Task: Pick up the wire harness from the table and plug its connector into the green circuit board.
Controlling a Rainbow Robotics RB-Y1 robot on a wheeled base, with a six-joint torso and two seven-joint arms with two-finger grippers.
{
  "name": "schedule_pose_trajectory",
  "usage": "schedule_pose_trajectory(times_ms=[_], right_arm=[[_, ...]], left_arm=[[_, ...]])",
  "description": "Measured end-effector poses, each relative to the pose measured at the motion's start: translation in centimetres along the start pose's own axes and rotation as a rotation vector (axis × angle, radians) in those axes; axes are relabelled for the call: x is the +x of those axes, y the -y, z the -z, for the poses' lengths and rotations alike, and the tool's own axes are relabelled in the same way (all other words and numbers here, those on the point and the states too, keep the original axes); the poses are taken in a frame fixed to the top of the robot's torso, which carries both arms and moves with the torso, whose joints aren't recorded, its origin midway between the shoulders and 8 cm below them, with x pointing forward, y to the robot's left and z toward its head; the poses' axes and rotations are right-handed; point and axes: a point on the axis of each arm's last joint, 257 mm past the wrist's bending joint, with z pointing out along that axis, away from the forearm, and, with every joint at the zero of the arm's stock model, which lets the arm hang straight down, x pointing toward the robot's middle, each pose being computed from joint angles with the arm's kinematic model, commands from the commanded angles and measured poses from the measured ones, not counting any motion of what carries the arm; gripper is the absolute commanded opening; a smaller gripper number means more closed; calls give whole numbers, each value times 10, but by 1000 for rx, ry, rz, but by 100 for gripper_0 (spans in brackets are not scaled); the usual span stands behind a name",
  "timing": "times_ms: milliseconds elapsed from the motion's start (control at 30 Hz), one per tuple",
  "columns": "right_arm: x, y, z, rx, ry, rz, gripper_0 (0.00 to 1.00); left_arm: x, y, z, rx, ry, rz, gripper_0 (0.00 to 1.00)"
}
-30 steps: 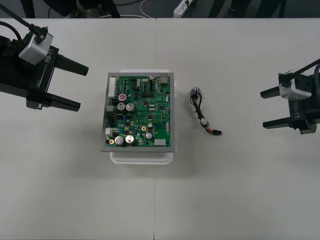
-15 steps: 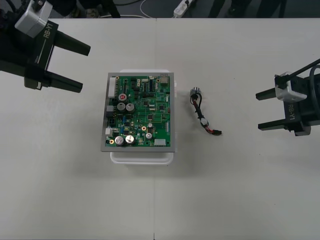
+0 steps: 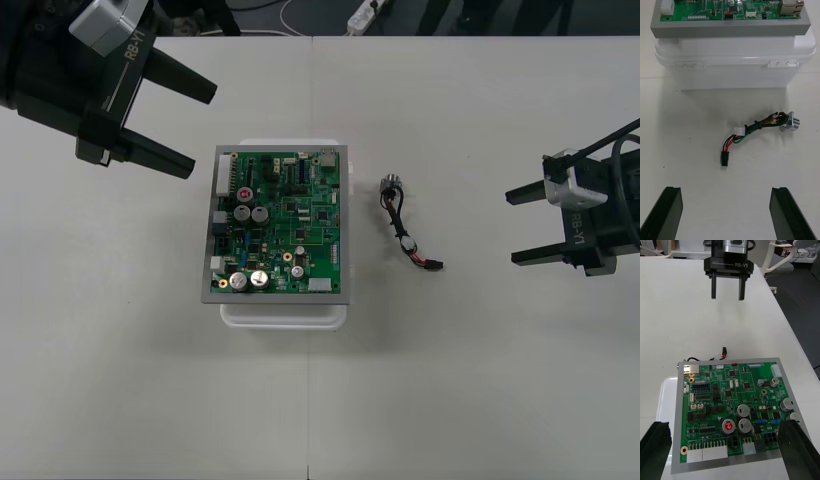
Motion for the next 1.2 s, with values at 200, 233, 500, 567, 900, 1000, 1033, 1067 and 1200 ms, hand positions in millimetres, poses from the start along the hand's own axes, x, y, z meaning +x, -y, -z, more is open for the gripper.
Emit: schedule_pose_trajectory(times_ms=[200, 233, 500, 567, 900, 1000, 1033, 1067, 1200], right_arm=[[0, -9, -10, -28, -18, -27, 68], [1, -11, -12, -31, -27, -25, 68], [10, -18, -26, -52, -91, -1, 68], [12, -18, -28, -51, -108, 6, 68], [18, -14, -41, -33, -202, -44, 68], [19, -13, -43, -30, -215, -39, 68], [21, -12, -43, -27, -222, -36, 68], [22, -11, -44, -24, -231, -32, 68], [32, -8, -50, -13, -290, -14, 68]], left_arm=[[-11, -11, -4, -20, -12, 7, 83], [-13, -12, -6, -22, -10, 16, 83], [-36, -20, -26, -17, 26, 169, 83], [-40, -23, -30, -23, 25, 168, 83], [-55, -32, -49, -34, 33, 125, 83], [-57, -32, -53, -33, 36, 122, 83], [-57, -32, -54, -32, 38, 121, 83], [-58, -32, -55, -31, 39, 121, 83], [-58, -33, -59, -34, 39, 118, 83]])
